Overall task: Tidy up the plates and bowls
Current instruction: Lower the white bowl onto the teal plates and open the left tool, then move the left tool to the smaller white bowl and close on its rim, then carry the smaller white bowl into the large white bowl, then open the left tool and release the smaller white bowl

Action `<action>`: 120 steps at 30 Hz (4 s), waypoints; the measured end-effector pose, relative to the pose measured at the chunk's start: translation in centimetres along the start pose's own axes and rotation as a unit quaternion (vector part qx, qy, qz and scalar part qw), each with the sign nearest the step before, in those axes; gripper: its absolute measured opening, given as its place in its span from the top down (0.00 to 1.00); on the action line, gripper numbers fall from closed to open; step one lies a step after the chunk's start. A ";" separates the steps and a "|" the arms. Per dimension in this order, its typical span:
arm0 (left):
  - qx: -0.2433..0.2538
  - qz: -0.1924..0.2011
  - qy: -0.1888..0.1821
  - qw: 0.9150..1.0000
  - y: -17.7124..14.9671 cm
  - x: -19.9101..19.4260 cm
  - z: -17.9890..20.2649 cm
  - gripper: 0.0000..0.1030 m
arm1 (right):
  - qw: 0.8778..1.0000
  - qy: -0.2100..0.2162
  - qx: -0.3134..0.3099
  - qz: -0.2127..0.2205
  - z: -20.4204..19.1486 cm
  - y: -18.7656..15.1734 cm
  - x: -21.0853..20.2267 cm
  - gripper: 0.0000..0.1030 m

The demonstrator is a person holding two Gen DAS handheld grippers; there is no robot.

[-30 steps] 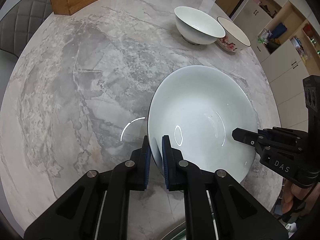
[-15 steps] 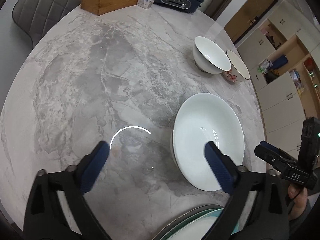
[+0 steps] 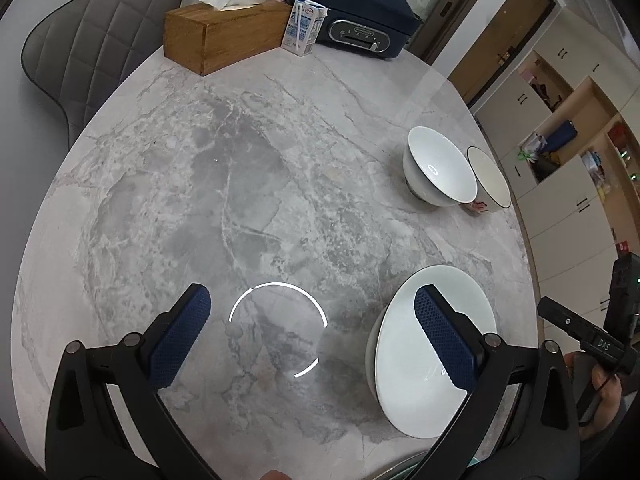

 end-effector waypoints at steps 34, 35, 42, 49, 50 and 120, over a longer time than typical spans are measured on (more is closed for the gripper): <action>0.176 -0.116 -0.007 0.978 15.7 19.2 13.1 0.46 | 0.987 0.026 0.138 -0.081 0.2 12.6 14.7 0.57; 0.177 -0.116 -0.011 0.977 15.7 19.4 13.1 0.49 | 0.987 0.025 0.138 -0.082 0.2 12.6 14.8 0.61; 0.184 -0.116 -0.027 0.976 15.4 19.6 14.4 0.92 | 0.988 0.017 0.128 -0.084 0.2 12.8 15.2 0.86; 0.183 -0.105 -0.021 0.977 15.1 18.1 14.6 0.94 | 0.989 0.023 0.121 -0.079 -0.4 13.1 14.9 0.88; 0.185 -0.102 -0.018 0.977 15.1 17.7 14.6 0.94 | 0.990 0.024 0.120 -0.077 -0.5 13.2 14.7 0.88; 0.196 -0.092 0.023 0.976 -6.8 5.6 9.4 0.84 | 0.982 0.004 0.023 -0.189 -6.9 -6.0 7.3 0.71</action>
Point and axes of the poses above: each gripper's, at about its wrist camera, not at the fingertips, and x roughly the way its jaws point, z to its right, y to its top, the point moved 6 cm from there along x, roughly the way its jaws point, and after that the axes turned 6 degrees about y, right-handed, at the moved point
